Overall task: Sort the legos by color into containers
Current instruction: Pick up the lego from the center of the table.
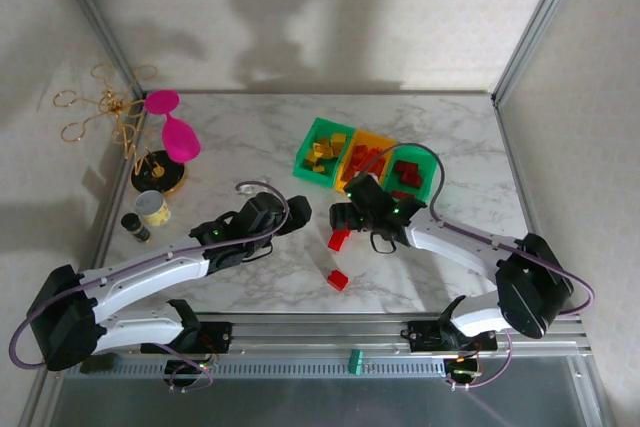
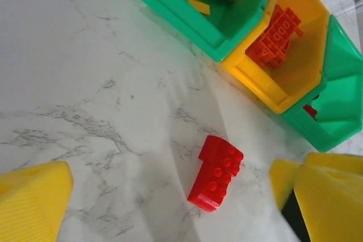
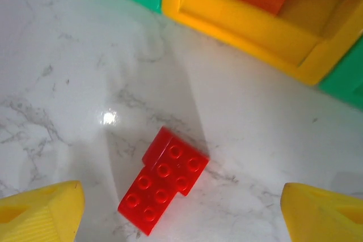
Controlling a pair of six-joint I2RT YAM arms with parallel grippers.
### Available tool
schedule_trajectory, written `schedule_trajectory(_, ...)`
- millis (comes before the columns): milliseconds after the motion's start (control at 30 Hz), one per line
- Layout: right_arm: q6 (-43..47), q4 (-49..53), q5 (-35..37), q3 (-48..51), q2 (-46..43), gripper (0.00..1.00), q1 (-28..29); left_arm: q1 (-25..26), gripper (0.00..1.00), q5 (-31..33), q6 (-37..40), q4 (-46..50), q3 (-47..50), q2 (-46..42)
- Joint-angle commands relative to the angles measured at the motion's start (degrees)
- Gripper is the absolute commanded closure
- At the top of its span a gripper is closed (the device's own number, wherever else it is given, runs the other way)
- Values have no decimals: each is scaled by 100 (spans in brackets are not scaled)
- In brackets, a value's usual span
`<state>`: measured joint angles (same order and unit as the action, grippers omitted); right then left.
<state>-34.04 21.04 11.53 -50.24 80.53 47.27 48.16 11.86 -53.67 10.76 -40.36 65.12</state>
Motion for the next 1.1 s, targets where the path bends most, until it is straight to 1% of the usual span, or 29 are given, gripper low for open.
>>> schedule_trajectory(0, -393, -201, 18, 37, 329, 9, 212, -57, 0, 288, -246, 197, 209, -224)
schedule_trajectory(133, -652, -297, 108, 51, 622, 6, 292, -62, 0, 339, -345, 234, 336, -321)
schedule_trajectory(300, -1055, -495, 281, -30, 897, 8, 293, -105, 0, 346, -406, 179, 433, -329)
schedule_trajectory(433, -1430, -512, 414, -215, 1308, 14, 296, -105, 0, 369, -428, 138, 458, -318)
schedule_trajectory(600, -1743, -506, 752, -344, 1581, 22, 292, -110, 0, 377, -544, 155, 518, -401)
schedule_trajectory(733, -1915, -444, 788, -489, 1868, 28, 296, -123, 0, 423, -559, 163, 554, -411)
schedule_trajectory(933, -2053, -492, 807, -557, 2073, 37, 308, -132, 0, 418, -528, 164, 531, -364)
schedule_trajectory(1067, -2104, -407, 828, -571, 2173, 46, 309, -143, 0, 396, -497, 164, 494, -324)
